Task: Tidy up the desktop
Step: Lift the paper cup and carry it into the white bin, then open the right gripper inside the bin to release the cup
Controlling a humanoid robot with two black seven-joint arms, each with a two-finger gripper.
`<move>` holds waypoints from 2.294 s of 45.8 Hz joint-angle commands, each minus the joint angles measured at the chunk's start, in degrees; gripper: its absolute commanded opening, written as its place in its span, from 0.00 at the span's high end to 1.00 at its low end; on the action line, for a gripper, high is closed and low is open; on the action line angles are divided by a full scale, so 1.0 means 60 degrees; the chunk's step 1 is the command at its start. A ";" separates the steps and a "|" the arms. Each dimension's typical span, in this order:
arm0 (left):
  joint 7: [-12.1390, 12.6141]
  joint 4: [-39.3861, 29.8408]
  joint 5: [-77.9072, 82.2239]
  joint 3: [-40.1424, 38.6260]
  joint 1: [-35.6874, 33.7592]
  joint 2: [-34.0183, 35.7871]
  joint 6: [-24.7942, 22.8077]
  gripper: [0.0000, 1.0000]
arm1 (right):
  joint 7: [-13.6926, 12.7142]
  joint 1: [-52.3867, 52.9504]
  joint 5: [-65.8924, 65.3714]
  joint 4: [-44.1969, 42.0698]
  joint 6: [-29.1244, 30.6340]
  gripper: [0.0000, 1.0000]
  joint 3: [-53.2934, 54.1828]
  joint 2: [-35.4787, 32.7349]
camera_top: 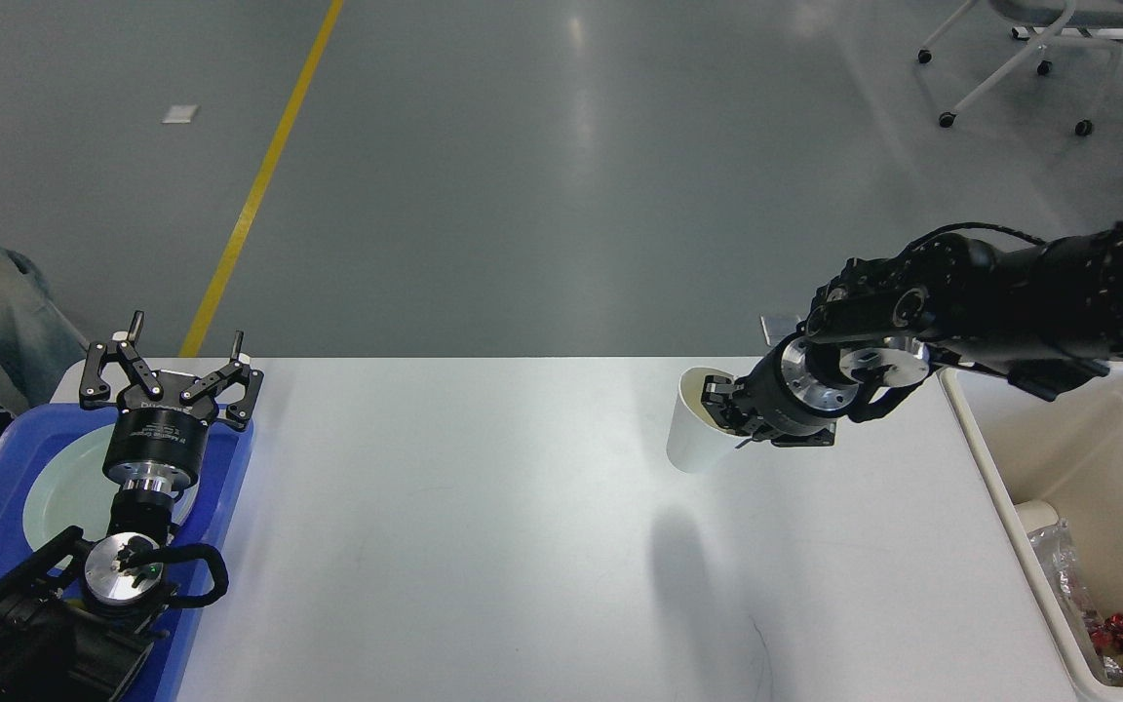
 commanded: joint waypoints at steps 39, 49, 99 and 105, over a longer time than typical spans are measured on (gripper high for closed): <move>-0.0018 0.0000 0.0003 0.0000 0.0029 0.0000 -0.0001 0.04 | 0.0023 0.4673 -0.1035 0.3722 0.1625 1.00 -0.3920 -0.3469; -0.0018 0.0000 0.0002 0.0000 0.0029 0.0000 -0.0001 0.04 | 0.0038 0.1889 -0.1548 0.1864 -0.0133 1.00 -0.3746 -0.5696; -0.0018 0.0000 0.0002 0.0000 0.0029 0.0000 -0.0001 0.04 | -0.0050 -1.1531 -0.2017 -1.0297 -0.4119 1.00 0.2320 -0.1889; -0.0018 0.0000 0.0002 0.0000 0.0029 0.0000 -0.0001 0.04 | -0.0050 -1.1531 -0.1959 -1.0209 -0.4104 1.00 0.2363 -0.1992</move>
